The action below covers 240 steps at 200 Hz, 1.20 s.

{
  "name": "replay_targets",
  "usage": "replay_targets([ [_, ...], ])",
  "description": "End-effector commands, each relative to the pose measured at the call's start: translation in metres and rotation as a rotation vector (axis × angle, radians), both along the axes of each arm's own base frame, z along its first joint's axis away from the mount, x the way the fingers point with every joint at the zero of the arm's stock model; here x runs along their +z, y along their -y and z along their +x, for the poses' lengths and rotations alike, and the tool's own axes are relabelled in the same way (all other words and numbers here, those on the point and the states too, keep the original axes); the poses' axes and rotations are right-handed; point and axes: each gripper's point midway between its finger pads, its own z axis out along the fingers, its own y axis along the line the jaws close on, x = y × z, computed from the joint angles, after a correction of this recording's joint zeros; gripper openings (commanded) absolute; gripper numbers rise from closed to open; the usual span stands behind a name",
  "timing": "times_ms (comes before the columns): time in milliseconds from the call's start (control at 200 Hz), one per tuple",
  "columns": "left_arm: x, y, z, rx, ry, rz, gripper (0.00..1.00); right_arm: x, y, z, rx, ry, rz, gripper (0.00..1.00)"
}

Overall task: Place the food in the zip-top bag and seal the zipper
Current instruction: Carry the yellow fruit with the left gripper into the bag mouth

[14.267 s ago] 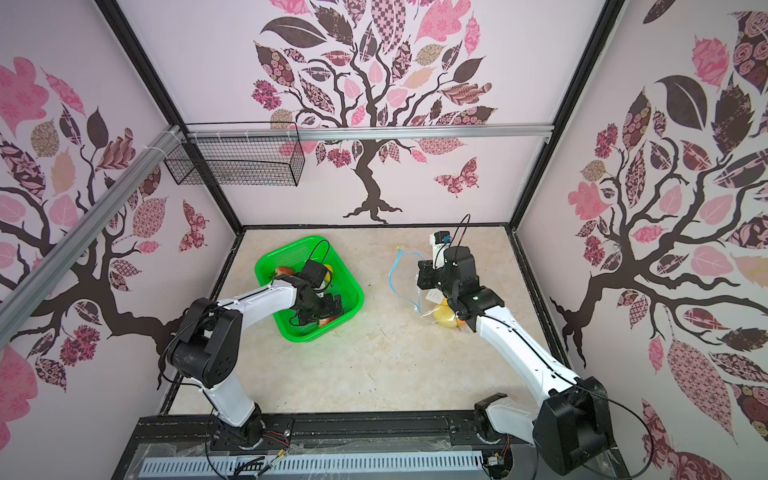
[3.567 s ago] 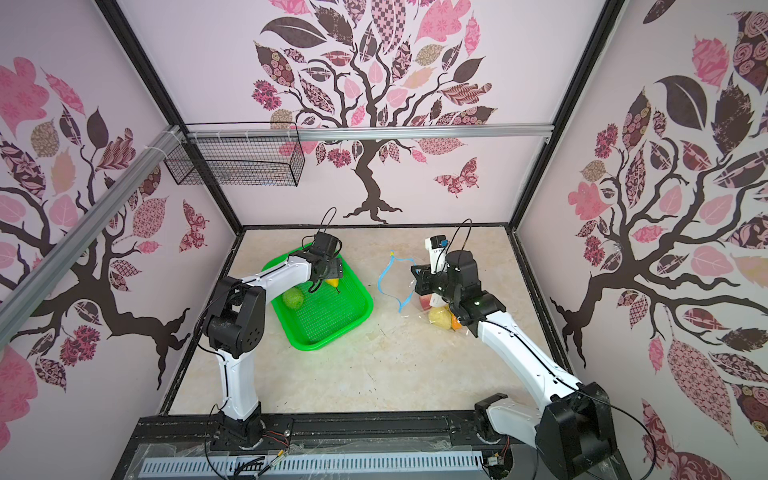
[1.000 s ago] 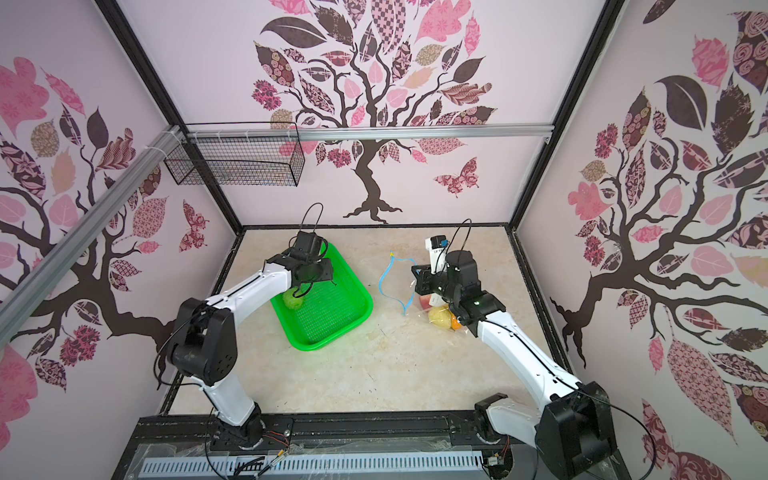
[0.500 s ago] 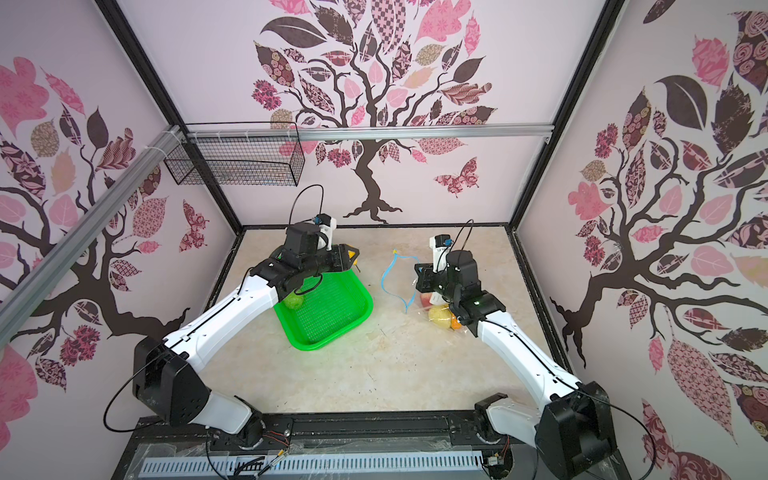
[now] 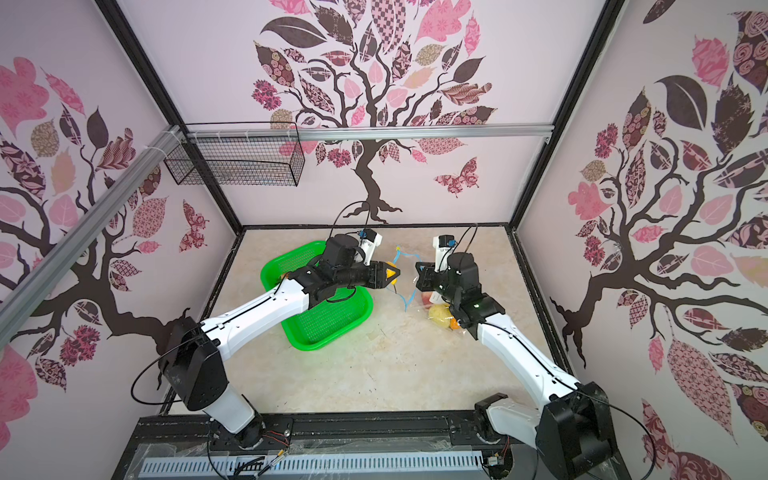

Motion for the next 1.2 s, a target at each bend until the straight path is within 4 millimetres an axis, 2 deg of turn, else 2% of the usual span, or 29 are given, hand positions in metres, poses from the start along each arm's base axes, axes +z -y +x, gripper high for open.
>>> replay_targets([
  [0,0.023,0.015,0.006,-0.025,0.052,-0.064,0.45,0.018,-0.012,-0.009,0.082,0.022,0.047,0.0],
  [255,-0.022,0.028,0.009,-0.029,-0.002,0.003,0.45,0.015,-0.023,-0.011,0.147,0.004,0.048,0.0],
  [415,-0.047,0.041,0.005,-0.05,-0.038,0.056,0.47,0.011,-0.02,-0.011,0.136,-0.001,0.028,0.0],
  [515,-0.056,0.042,0.005,-0.041,-0.037,0.117,0.52,0.009,-0.018,-0.011,0.131,-0.002,0.017,0.0],
  [580,-0.059,0.04,0.006,-0.031,-0.046,0.133,0.6,0.008,-0.018,-0.011,0.129,-0.006,0.012,0.0],
  [615,-0.058,0.04,0.006,-0.03,-0.046,0.136,0.65,0.008,-0.017,-0.011,0.127,-0.005,0.008,0.0],
  [685,-0.054,0.038,0.005,-0.026,-0.049,0.138,0.82,0.007,-0.017,-0.011,0.127,-0.005,0.004,0.0],
  [755,-0.046,0.037,0.004,-0.024,-0.053,0.129,0.88,0.007,-0.017,-0.011,0.126,-0.008,0.0,0.0],
  [1015,0.003,0.024,-0.016,-0.049,-0.026,0.052,0.92,0.003,-0.012,-0.008,0.096,-0.018,-0.021,0.0],
  [1165,0.015,0.0,-0.022,-0.023,-0.056,0.015,0.93,0.004,-0.008,-0.007,0.074,-0.017,-0.031,0.0],
  [1195,0.015,-0.007,-0.023,-0.013,-0.067,0.011,0.98,0.004,-0.008,-0.007,0.072,-0.017,-0.032,0.0],
])
